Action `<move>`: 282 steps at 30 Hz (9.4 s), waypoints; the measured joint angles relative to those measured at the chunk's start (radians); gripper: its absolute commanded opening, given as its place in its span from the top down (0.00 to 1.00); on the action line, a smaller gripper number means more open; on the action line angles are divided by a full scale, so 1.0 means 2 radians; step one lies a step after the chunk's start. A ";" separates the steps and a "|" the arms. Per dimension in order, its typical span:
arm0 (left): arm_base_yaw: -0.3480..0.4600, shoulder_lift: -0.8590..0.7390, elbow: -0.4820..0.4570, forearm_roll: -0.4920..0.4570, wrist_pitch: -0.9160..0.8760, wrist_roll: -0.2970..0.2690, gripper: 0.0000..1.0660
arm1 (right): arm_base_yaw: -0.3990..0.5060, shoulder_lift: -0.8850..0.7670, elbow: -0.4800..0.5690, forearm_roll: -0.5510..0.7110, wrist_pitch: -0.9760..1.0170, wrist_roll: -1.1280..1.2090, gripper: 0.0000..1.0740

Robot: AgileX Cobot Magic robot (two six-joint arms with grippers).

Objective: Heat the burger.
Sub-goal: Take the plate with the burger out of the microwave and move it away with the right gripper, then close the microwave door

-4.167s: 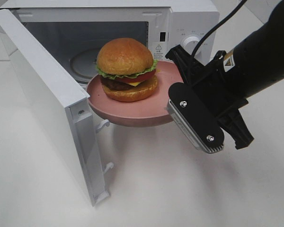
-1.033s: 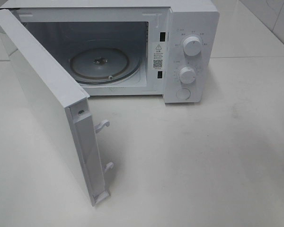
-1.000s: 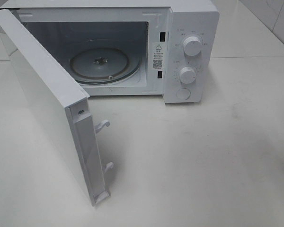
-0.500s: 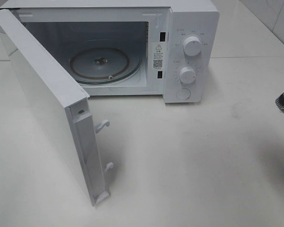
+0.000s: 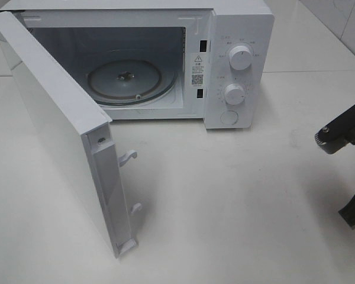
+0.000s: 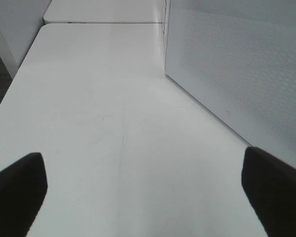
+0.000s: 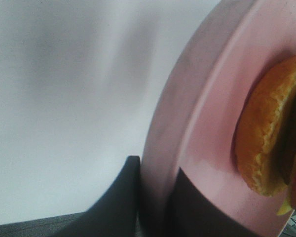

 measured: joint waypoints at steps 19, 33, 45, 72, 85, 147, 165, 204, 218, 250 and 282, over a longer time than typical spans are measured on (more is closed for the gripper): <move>0.000 0.000 0.000 0.000 0.000 0.000 0.06 | 0.000 0.149 0.012 -0.035 -0.100 0.101 1.00; 0.000 0.000 0.000 0.000 0.000 0.000 0.06 | 0.000 0.193 0.026 -0.051 -0.132 0.161 0.73; 0.000 0.000 0.000 0.000 0.000 0.000 0.06 | 0.000 0.136 -0.009 -0.008 -0.083 0.084 0.38; 0.000 0.000 0.000 0.000 0.000 0.000 0.06 | 0.000 -0.127 -0.102 0.284 -0.035 -0.318 0.30; 0.000 0.000 0.000 0.000 0.000 0.000 0.06 | 0.000 -0.343 -0.042 0.284 -0.001 -0.316 0.29; 0.000 0.000 0.000 0.000 0.000 0.000 0.06 | -0.235 -0.704 0.047 0.321 -0.015 -0.329 0.30; 0.000 0.000 0.000 0.000 0.000 0.000 0.06 | -0.235 -0.704 0.047 0.321 -0.015 -0.329 0.30; 0.000 0.099 -0.021 -0.048 -0.069 0.034 0.35 | -0.235 -0.704 0.047 0.321 -0.015 -0.329 0.30; 0.000 0.245 -0.016 -0.056 -0.193 0.034 1.00 | -0.235 -0.704 0.047 0.321 -0.015 -0.329 0.30; 0.000 0.590 0.141 0.152 -0.856 -0.139 1.00 | -0.235 -0.704 0.047 0.321 -0.015 -0.330 0.30; -0.210 0.798 -0.001 0.028 -0.892 -0.056 1.00 | -0.235 -0.704 0.047 0.321 -0.015 -0.330 0.30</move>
